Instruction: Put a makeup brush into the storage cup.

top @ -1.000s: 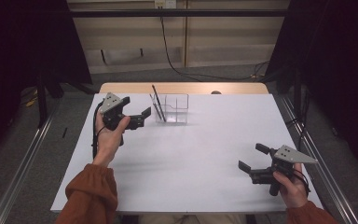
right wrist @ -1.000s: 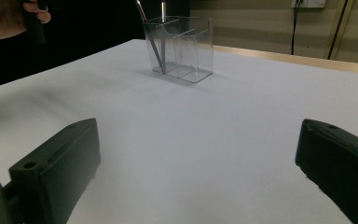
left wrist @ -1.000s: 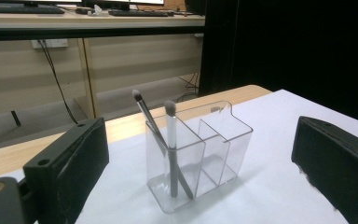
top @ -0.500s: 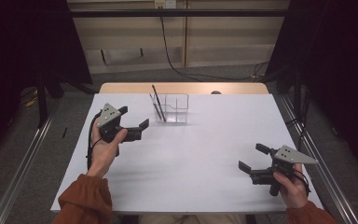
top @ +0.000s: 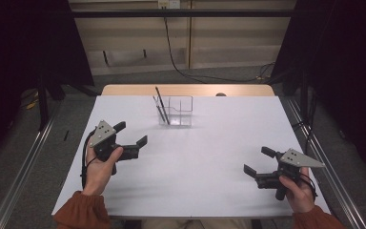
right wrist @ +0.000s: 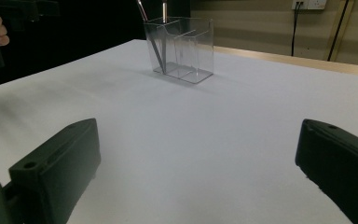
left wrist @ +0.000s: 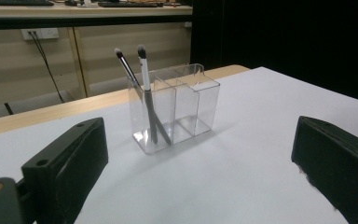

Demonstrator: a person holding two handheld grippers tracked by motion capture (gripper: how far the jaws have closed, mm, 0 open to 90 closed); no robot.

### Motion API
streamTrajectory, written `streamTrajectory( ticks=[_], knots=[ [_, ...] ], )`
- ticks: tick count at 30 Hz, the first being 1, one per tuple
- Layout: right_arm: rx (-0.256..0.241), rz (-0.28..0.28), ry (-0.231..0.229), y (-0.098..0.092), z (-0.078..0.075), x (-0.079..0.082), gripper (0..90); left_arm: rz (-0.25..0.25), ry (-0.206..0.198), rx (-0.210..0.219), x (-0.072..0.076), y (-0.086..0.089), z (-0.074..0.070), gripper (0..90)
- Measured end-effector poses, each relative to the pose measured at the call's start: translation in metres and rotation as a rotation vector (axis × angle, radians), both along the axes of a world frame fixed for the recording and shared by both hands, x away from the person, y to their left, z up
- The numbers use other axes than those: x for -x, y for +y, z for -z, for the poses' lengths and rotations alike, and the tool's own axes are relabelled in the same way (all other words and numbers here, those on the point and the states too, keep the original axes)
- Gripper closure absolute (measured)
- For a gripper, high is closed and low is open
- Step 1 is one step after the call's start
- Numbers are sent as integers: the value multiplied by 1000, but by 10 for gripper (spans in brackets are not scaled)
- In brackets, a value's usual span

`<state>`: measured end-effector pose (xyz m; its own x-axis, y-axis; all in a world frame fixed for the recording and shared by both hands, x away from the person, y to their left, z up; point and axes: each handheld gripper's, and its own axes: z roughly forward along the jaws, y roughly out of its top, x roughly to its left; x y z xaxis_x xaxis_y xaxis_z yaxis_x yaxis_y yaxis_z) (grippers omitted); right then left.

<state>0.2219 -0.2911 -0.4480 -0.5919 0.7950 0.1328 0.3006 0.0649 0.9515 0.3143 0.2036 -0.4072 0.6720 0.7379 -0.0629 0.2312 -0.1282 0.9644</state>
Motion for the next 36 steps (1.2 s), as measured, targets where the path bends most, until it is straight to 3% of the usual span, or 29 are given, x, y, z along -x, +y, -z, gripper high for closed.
streamTrajectory(
  ticks=[3, 10, 19, 26, 36],
  knots=[
    [0, 2, 0, 0, 0, 0, 0, -2, 6, 18, 5, 5, 1, 39],
    [2, 2, -1, 0, 0, 0, 0, -9, -17, -9, 17, 12, 5, 38],
    [0, 4, -2, 0, 0, 0, 0, -15, 13, 23, 31, 22, 9, 38],
    [2, 3, -6, -1, -1, 1, 0, -13, 6, 4, 47, 25, 9, 37],
    [-2, 6, -6, -2, -1, 2, 0, -12, 23, -13, 59, 30, 17, 37]
  ],
)
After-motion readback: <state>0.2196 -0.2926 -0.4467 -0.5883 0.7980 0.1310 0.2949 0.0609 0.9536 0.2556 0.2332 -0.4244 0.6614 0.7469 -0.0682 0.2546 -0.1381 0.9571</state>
